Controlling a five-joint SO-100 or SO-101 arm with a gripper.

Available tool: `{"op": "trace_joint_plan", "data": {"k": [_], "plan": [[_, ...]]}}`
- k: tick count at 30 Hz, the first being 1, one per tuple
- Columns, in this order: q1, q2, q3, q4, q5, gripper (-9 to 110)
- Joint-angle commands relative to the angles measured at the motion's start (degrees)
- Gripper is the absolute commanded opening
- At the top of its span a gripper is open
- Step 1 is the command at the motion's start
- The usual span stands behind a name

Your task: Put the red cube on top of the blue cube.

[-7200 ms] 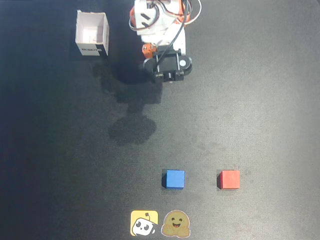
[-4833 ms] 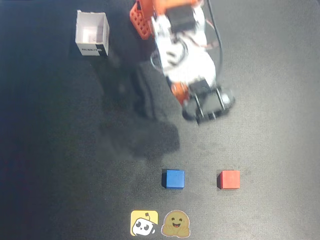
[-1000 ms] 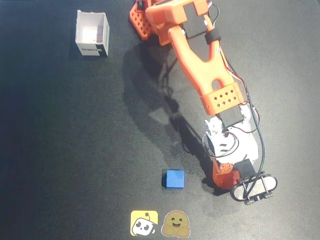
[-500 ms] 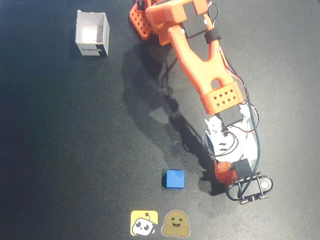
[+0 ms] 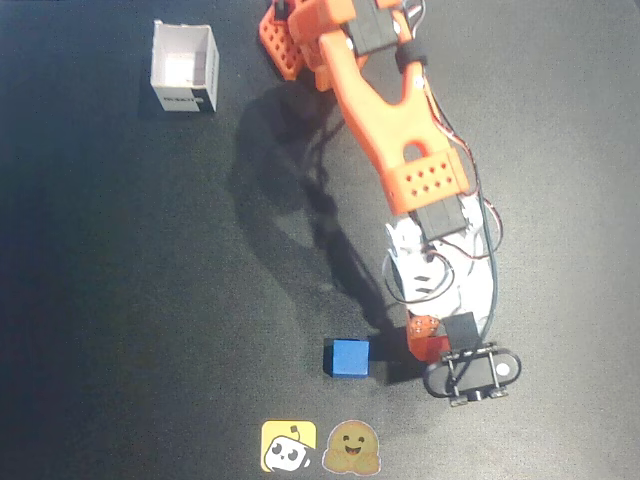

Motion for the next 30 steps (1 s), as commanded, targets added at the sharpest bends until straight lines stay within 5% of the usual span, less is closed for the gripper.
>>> {"op": "trace_joint_plan", "data": {"k": [1, 30], "plan": [[1.05, 6.86, -0.62, 2.11, 0.18, 7], [15.91, 19.51, 10.90, 5.01, -1.67, 7]]}}
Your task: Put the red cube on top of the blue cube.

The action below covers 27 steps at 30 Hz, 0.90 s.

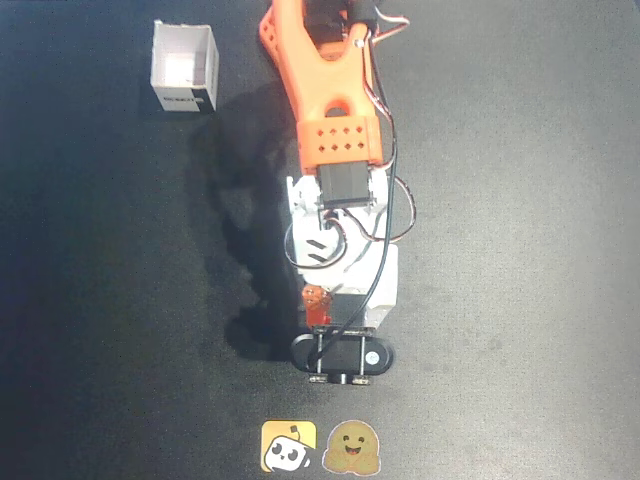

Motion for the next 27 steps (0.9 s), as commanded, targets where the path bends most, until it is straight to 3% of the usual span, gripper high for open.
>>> {"op": "trace_joint_plan", "data": {"k": [1, 27], "plan": [[0.62, 2.90, -0.44, -0.18, -0.62, 7], [-1.14, -7.29, -4.92, -6.06, -1.49, 7]]}}
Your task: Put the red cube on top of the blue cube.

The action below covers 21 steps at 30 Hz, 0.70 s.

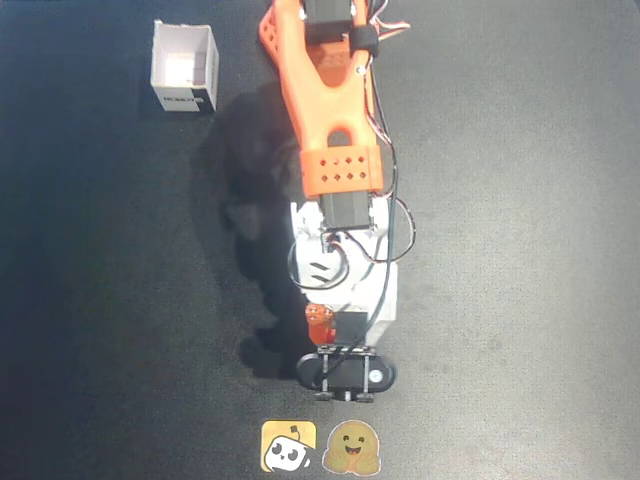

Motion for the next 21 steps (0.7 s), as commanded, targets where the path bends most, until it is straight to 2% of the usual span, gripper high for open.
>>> {"op": "trace_joint_plan", "data": {"k": [1, 21], "plan": [[-0.88, -0.09, -5.10, -1.14, -0.26, 7], [-2.02, -1.67, -5.89, -2.55, -0.53, 7]]}}
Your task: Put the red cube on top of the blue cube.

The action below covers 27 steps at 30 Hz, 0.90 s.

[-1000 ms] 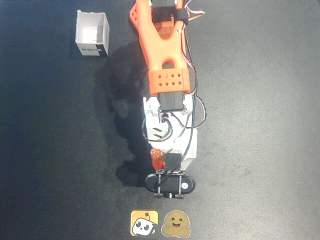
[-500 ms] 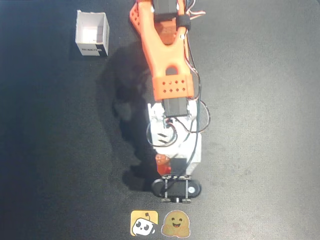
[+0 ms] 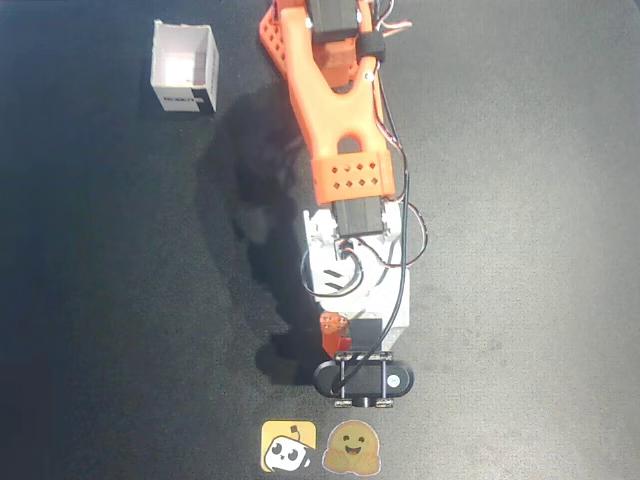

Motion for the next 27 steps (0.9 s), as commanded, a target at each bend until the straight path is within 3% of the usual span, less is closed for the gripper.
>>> {"op": "trace_joint_plan", "data": {"k": [1, 27], "plan": [[-0.26, 0.53, -3.25, -1.14, -0.70, 7], [1.32, 3.60, -2.64, 0.53, -3.08, 7]]}}
